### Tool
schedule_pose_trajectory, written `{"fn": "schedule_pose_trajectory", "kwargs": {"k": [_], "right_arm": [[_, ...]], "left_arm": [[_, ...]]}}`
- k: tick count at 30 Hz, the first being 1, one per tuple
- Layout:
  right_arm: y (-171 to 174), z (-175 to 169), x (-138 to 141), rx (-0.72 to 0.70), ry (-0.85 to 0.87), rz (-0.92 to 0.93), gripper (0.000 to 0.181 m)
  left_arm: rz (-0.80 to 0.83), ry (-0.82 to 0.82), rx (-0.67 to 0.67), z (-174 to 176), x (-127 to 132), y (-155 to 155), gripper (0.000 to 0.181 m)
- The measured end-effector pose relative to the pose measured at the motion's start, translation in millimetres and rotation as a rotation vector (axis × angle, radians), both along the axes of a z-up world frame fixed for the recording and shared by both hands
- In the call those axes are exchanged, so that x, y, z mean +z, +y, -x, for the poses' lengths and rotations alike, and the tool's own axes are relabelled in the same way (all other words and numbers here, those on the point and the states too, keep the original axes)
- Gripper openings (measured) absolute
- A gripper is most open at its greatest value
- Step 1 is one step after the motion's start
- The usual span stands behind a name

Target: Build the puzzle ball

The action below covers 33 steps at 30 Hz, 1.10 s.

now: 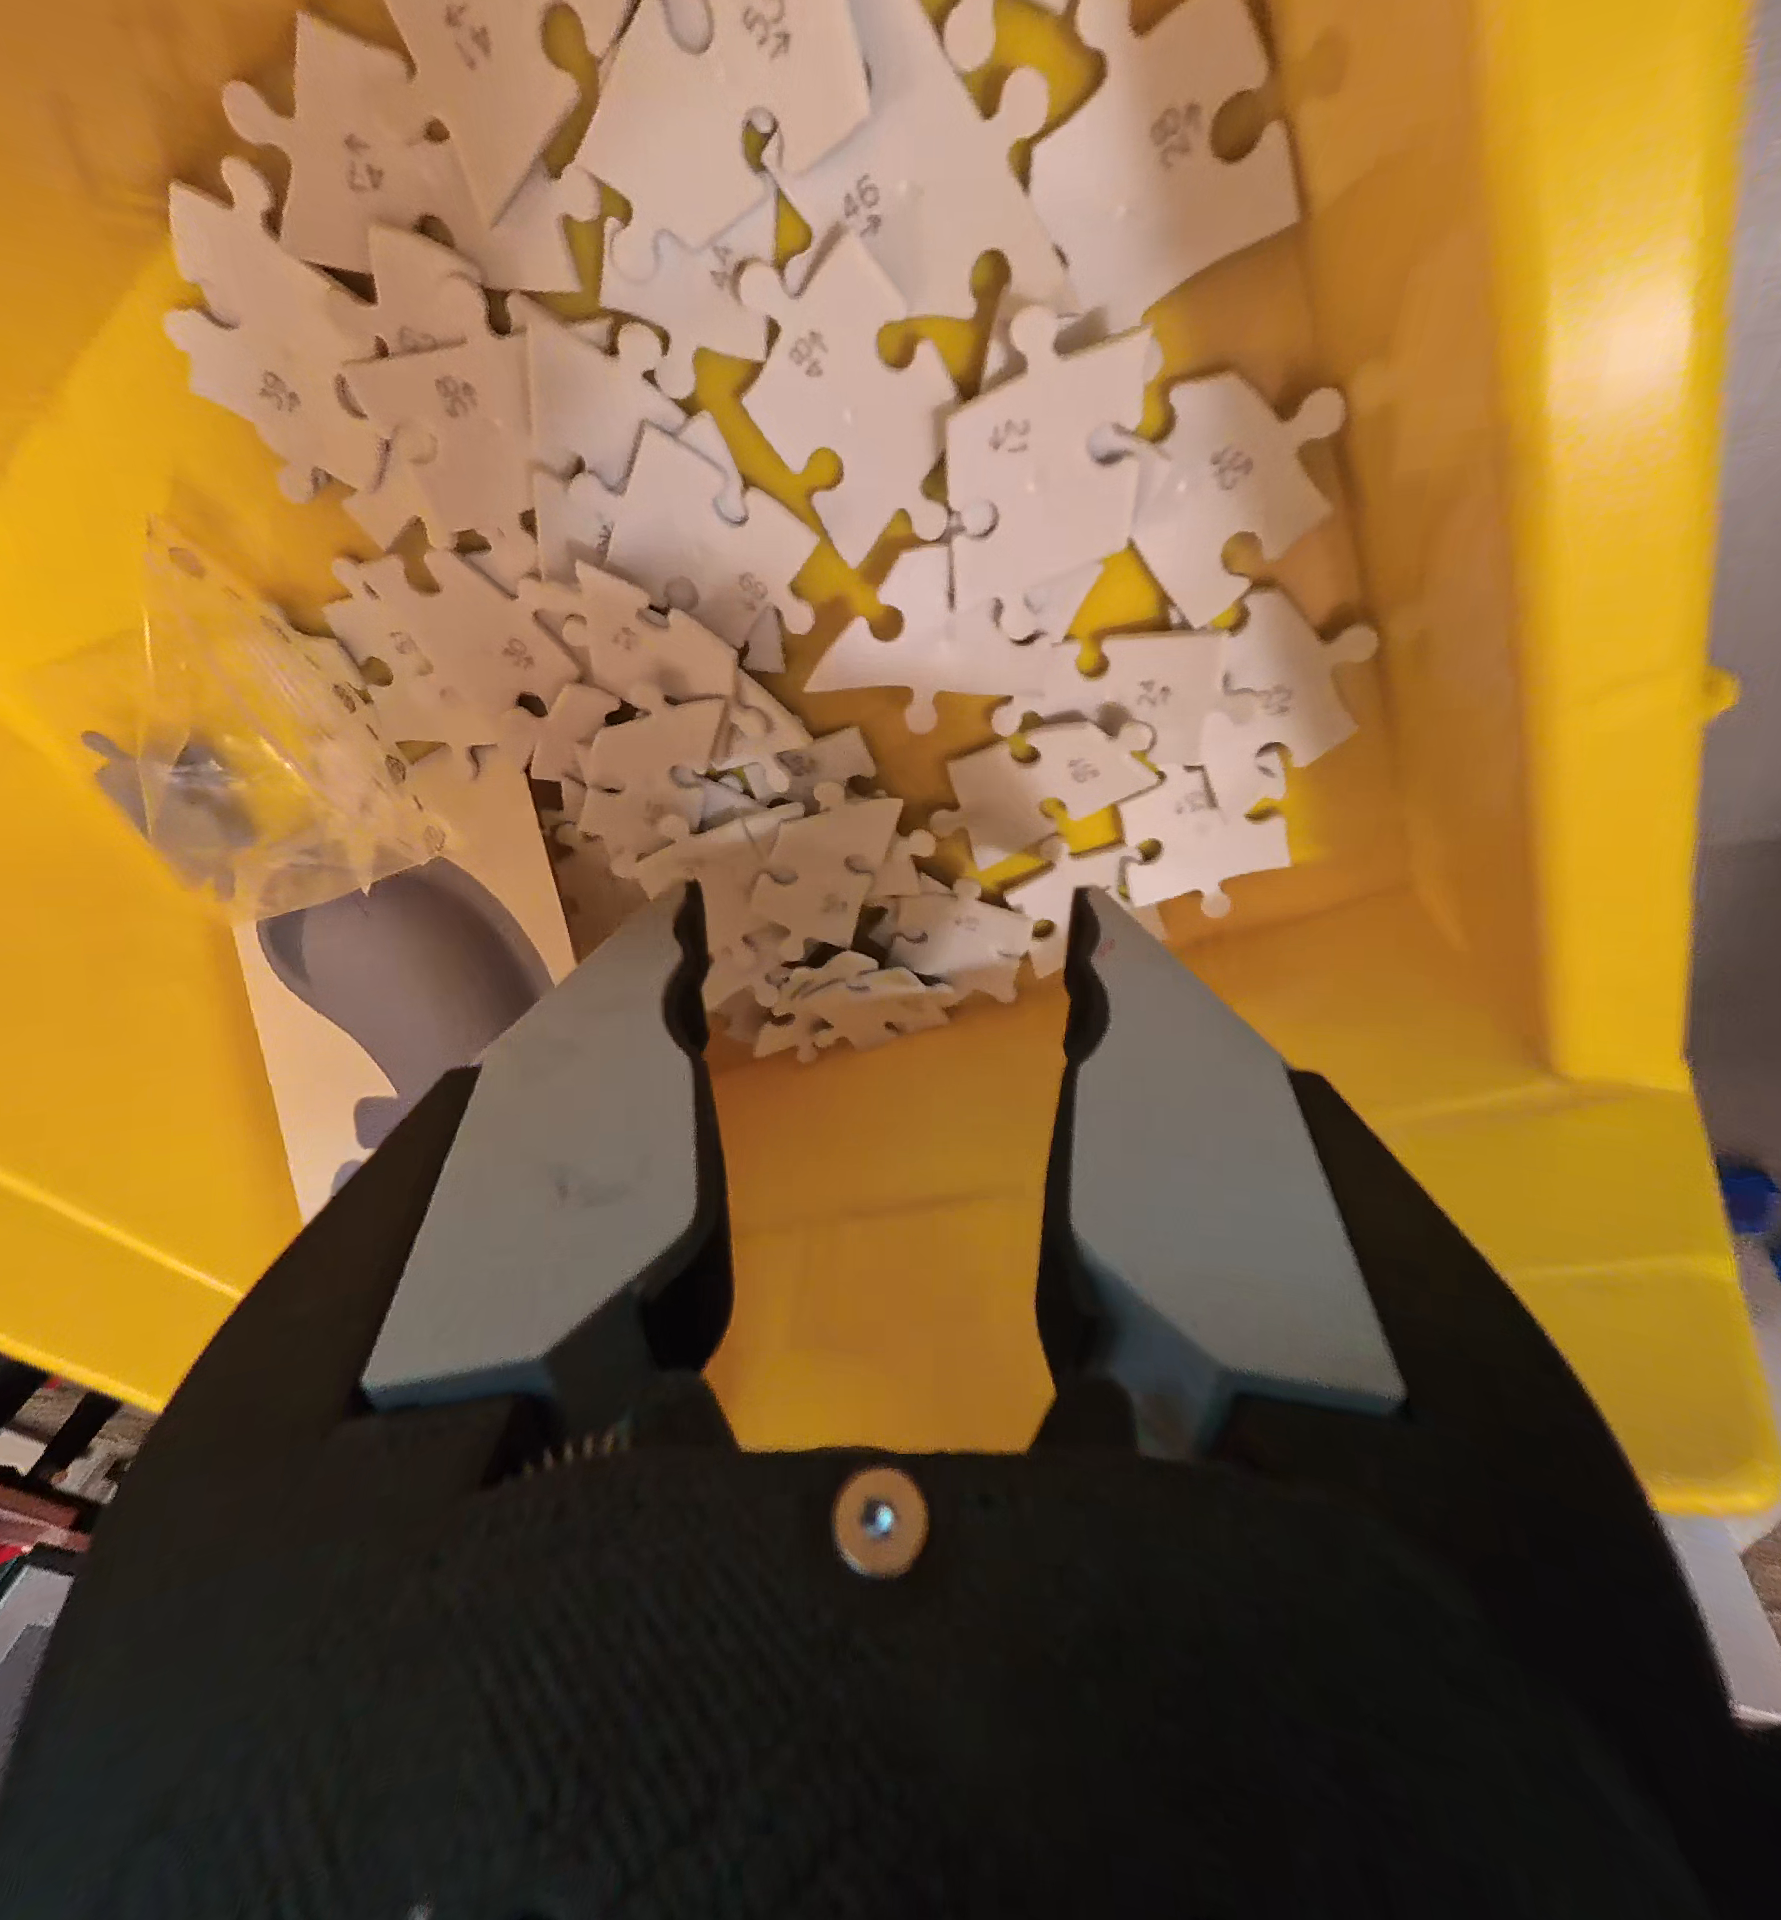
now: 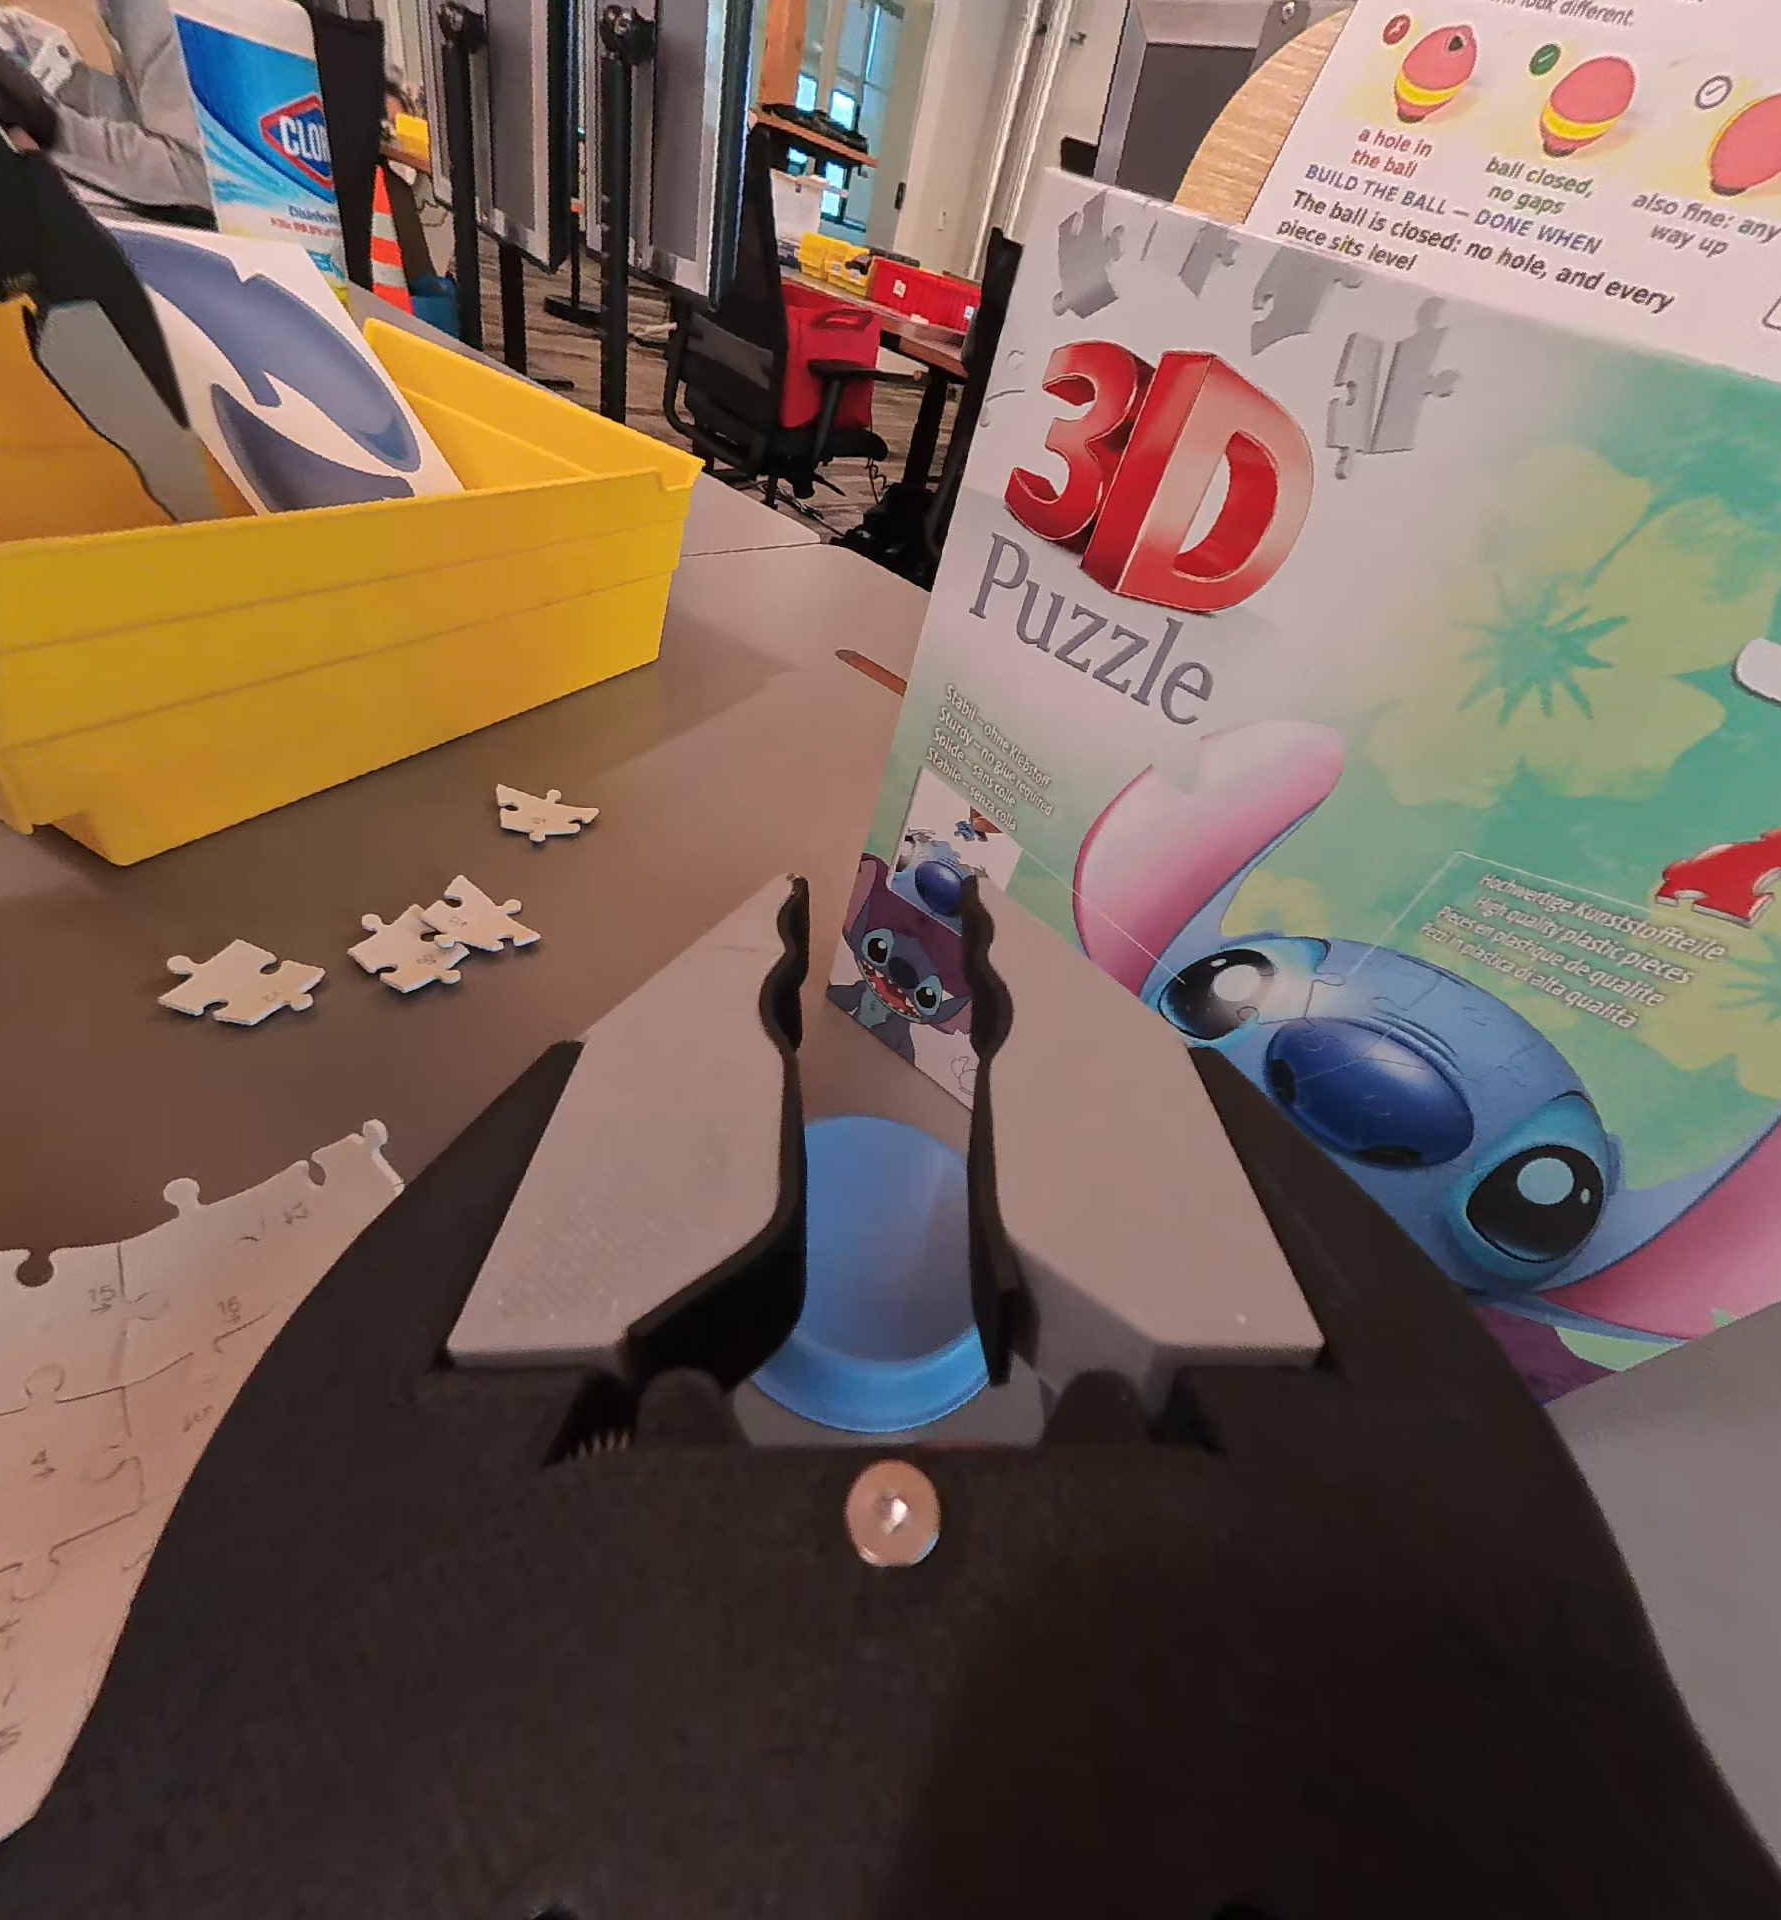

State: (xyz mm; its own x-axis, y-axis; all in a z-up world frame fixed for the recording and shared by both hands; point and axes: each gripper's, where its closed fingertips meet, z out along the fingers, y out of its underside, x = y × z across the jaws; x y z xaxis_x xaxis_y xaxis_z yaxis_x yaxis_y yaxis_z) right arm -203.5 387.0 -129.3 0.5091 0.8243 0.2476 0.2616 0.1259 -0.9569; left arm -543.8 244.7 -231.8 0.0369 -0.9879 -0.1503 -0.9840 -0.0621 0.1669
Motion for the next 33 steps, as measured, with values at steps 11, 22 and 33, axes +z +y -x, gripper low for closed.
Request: {"fn": "schedule_pose_trajectory", "kwargs": {"k": [11, 22, 33], "right_arm": [[-5, 1, 4, 0.012, -0.002, -0.018, 0.026], [-16, 9, 8, 0.059, -0.001, -0.031, 0.025], [-23, 13, 12, 0.084, 0.002, -0.045, 0.024]], "left_arm": [[-0.041, -0.112, 0.166, 0, 31, 9, 0.065], [0.076, -0.354, 0.290, -56, 22, -14, 0.054], [0.118, -0.232, 0.373, -52, -9, 0, 0.051]]}}
